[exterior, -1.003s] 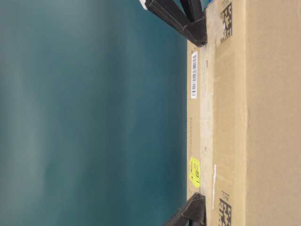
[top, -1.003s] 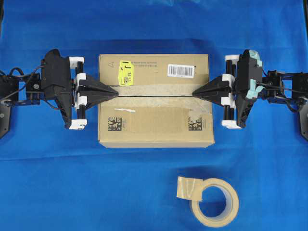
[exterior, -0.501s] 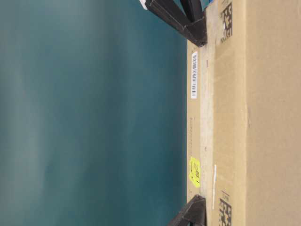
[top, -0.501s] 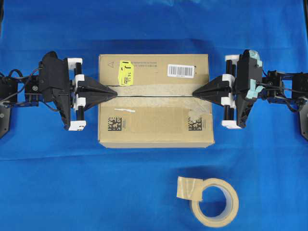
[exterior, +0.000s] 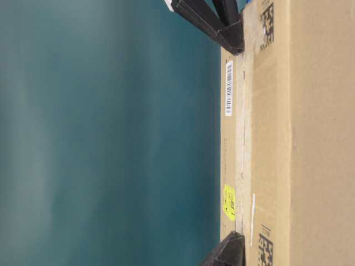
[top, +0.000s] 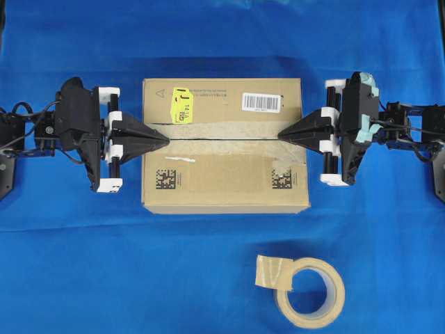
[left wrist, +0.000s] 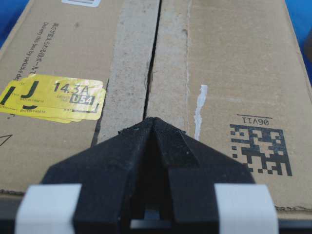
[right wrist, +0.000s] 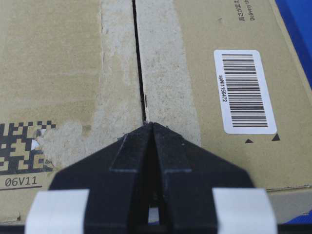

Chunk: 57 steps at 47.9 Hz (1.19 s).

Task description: Close the cardboard box.

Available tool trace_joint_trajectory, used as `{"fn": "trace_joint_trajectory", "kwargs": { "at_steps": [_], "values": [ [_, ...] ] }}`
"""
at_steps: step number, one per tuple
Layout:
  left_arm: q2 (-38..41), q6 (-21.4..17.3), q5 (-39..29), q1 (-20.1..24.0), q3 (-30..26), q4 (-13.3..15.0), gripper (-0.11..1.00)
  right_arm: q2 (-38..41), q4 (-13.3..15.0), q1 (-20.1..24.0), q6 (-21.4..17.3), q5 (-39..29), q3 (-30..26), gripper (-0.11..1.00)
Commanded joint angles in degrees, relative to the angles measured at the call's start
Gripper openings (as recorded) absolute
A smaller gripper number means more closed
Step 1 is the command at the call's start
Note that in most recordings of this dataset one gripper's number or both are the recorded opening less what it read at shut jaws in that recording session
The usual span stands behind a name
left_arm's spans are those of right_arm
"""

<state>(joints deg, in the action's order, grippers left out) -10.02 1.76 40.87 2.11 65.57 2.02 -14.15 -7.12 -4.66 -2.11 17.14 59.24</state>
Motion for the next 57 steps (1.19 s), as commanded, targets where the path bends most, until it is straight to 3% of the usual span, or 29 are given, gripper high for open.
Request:
{"fn": "trace_joint_trajectory", "kwargs": {
  "at_steps": [1, 41, 57],
  "values": [
    [-0.4, -0.1, 0.3, -0.3, -0.3, -0.1, 0.0, -0.1, 0.0, -0.3, 0.1, 0.0, -0.3, 0.0],
    [-0.4, -0.3, 0.0, 1.7, 0.4, -0.1, 0.0, -0.2, 0.0, -0.2, 0.1, 0.0, -0.4, 0.0],
    [0.1, -3.1, 0.3, 1.7, -0.1, -0.1, 0.0, -0.2, 0.0, -0.3, 0.1, 0.0, -0.3, 0.0]
  ]
}}
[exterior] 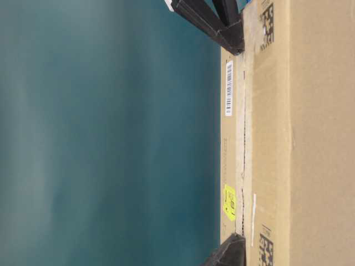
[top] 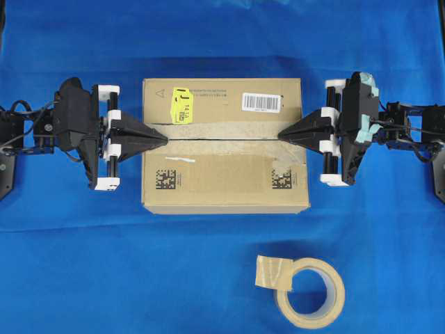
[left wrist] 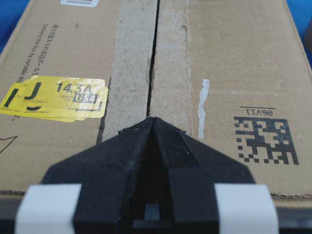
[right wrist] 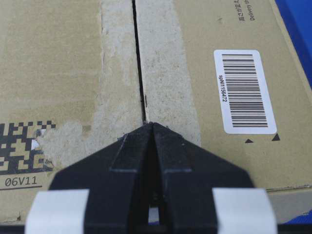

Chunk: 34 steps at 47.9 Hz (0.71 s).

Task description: Close the cardboard box.

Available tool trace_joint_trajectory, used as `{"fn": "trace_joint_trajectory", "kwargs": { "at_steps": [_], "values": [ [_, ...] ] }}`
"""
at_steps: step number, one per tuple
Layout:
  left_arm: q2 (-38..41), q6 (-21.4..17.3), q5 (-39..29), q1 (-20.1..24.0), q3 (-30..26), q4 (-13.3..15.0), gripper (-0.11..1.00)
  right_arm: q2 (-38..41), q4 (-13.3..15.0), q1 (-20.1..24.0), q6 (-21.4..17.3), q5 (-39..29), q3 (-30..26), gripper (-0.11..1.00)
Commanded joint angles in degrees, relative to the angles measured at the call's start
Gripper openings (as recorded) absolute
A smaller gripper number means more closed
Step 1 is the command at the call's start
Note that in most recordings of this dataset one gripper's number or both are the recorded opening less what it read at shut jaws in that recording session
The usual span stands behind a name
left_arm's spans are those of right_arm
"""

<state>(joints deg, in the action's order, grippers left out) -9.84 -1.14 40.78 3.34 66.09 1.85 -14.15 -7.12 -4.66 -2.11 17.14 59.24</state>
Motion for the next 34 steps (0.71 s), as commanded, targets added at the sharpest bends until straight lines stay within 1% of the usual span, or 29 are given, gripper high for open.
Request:
{"fn": "trace_joint_trajectory", "kwargs": {
  "at_steps": [1, 34],
  "values": [
    [0.0, -0.1, 0.4, 0.4, -0.6, 0.2, 0.0, -0.2, 0.0, -0.2, 0.1, -0.1, -0.3, 0.0],
    [0.0, -0.2, 0.3, 0.5, -0.5, 0.4, 0.0, -0.2, 0.0, -0.2, -0.4, 0.0, -0.3, 0.0]
  ]
}}
